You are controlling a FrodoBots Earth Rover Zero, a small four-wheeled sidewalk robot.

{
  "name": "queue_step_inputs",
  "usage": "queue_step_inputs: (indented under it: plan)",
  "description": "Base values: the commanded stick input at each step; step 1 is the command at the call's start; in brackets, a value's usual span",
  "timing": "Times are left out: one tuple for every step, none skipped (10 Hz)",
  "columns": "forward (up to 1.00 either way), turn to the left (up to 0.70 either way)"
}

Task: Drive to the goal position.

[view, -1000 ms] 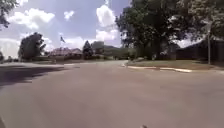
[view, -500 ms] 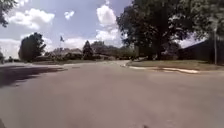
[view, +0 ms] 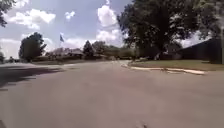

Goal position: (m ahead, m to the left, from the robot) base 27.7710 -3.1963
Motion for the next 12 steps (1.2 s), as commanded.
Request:
queue_step_inputs:
  plan:
    - [0.85,0.0]
    - [0.85,0.0]
    - [0.85,0.0]
    - [0.85,0.0]
    - [0.85,0.0]
    - [0.85,0.0]
    - [0.85,0.0]
    - [0.85,0.0]
    - [0.85,0.0]
    - [0.85,0.0]
    - [0.85,0.0]
    - [0.85,0.0]
